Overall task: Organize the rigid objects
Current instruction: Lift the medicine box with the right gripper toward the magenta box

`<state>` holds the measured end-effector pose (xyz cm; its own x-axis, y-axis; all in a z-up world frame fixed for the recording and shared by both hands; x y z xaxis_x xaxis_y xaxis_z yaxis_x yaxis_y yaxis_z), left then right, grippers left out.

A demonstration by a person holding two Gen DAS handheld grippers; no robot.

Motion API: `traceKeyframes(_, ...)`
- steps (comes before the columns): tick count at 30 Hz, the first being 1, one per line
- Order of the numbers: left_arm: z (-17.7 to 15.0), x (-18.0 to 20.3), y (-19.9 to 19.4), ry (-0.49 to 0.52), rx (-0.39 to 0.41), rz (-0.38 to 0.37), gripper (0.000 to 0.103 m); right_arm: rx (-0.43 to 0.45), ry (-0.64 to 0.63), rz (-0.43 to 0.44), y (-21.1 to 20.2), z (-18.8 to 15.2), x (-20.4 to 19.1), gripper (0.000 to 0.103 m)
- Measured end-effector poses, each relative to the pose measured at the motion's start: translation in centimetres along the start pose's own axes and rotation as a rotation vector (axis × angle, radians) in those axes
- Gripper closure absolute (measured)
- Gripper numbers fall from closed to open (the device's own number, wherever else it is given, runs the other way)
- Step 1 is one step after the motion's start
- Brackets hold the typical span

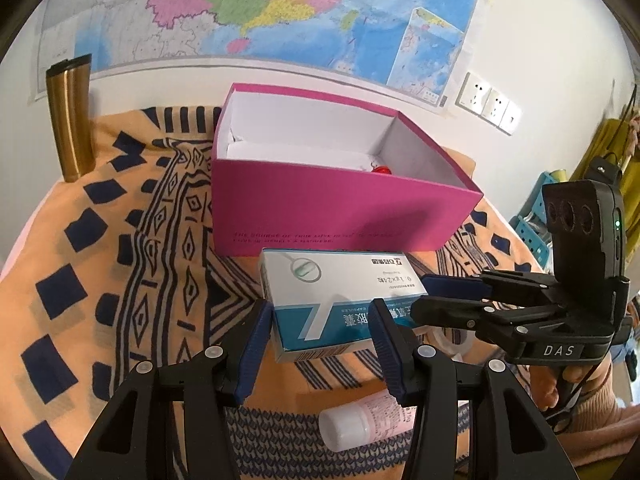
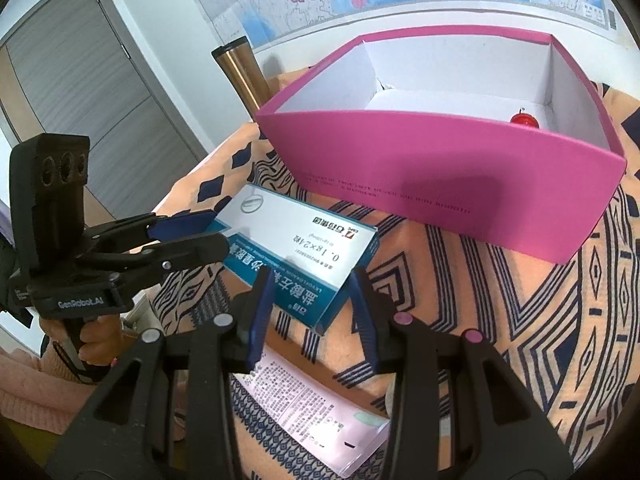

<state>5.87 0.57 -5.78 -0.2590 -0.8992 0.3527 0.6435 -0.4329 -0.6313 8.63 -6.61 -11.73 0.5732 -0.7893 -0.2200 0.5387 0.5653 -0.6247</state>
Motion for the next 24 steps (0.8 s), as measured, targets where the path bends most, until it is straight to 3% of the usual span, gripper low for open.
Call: traceKeyframes(24, 3.1, 1.8, -1.5, 0.062, 0.083, 0.005, 0.053, 0.091, -0.04, -0.031, -2.5, 3.0, 0.0, 0.061)
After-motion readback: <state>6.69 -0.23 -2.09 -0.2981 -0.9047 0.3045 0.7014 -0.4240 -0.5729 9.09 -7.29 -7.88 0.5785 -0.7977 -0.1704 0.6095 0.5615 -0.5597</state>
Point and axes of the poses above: each gripper's, at about its wrist camera, not at the fingertips, and y roughly the way its jaws point, x to its right, z to its top, the point moved 9 cm from there along y, roughly the way its jaws point, and after that the axes turned 8 degrees about -z, right-handed, at the moved point
